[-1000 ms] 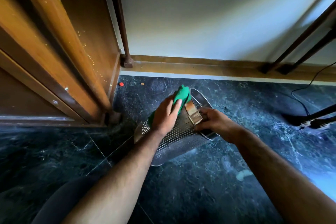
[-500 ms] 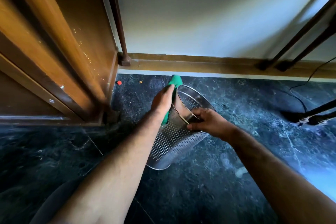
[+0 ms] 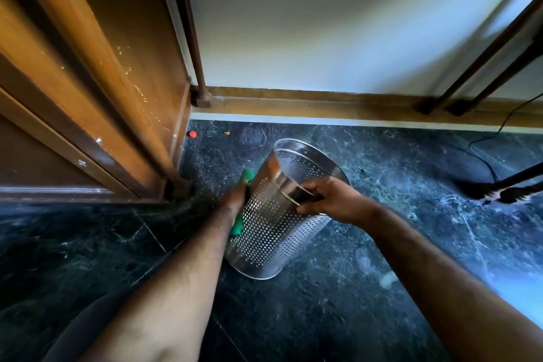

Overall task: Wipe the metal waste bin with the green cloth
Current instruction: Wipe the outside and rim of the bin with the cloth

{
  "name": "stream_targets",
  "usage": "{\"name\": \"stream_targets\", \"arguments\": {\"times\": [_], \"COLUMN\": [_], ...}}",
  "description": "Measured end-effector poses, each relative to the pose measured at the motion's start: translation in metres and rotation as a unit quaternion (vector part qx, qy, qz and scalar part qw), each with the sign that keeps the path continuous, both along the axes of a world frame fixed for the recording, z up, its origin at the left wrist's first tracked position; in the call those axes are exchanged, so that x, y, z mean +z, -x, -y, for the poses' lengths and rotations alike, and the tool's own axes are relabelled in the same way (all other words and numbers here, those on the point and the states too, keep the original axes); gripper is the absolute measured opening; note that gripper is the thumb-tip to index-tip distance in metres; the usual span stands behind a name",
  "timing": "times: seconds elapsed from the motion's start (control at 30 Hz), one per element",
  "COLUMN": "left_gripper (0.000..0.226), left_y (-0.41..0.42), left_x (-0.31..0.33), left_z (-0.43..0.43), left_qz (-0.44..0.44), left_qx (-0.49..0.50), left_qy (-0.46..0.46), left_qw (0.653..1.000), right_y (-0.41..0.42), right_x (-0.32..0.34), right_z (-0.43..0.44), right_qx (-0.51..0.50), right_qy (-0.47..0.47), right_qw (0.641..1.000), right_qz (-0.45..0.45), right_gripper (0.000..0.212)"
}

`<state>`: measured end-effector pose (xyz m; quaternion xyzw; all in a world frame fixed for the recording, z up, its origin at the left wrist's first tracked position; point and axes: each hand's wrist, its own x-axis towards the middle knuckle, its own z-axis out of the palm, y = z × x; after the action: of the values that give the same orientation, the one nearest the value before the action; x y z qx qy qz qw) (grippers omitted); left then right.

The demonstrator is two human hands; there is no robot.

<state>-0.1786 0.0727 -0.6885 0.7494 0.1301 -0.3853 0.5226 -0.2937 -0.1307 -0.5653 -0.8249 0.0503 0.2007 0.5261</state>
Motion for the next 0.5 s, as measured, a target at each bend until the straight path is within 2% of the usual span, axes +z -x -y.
{"name": "stream_targets", "arguments": {"times": [0.07, 0.17, 0.2, 0.3, 0.4, 0.5], "left_gripper": [0.038, 0.036, 0.037, 0.061, 0.084, 0.078], "left_y": [0.001, -0.012, -0.017, -0.028, -0.038, -0.049], "left_x": [0.04, 0.083, 0.094, 0.106, 0.098, 0.075], "left_z": [0.015, 0.036, 0.041, 0.037, 0.022, -0.002], "left_qz": [-0.033, -0.002, 0.025, 0.135, 0.114, 0.083], "left_qx": [0.055, 0.061, 0.068, 0.066, 0.149, 0.222], "left_qy": [0.099, 0.15, 0.14, 0.102, 0.127, 0.141], "left_qw": [0.993, 0.987, 0.988, 0.983, 0.974, 0.961], "right_y": [-0.004, -0.007, -0.007, -0.008, -0.015, -0.024], "right_x": [0.006, 0.008, 0.008, 0.007, 0.003, 0.001], "right_z": [-0.008, -0.007, -0.006, -0.005, -0.006, -0.011], "right_qx": [0.053, 0.058, 0.057, 0.05, 0.044, 0.079], "right_qy": [0.041, 0.05, 0.053, 0.08, 0.149, 0.257], "right_qw": [0.998, 0.997, 0.997, 0.995, 0.987, 0.961], "right_qz": [0.002, -0.001, 0.001, 0.024, 0.045, 0.06], "right_gripper": [0.038, 0.036, 0.032, 0.029, 0.029, 0.023]}}
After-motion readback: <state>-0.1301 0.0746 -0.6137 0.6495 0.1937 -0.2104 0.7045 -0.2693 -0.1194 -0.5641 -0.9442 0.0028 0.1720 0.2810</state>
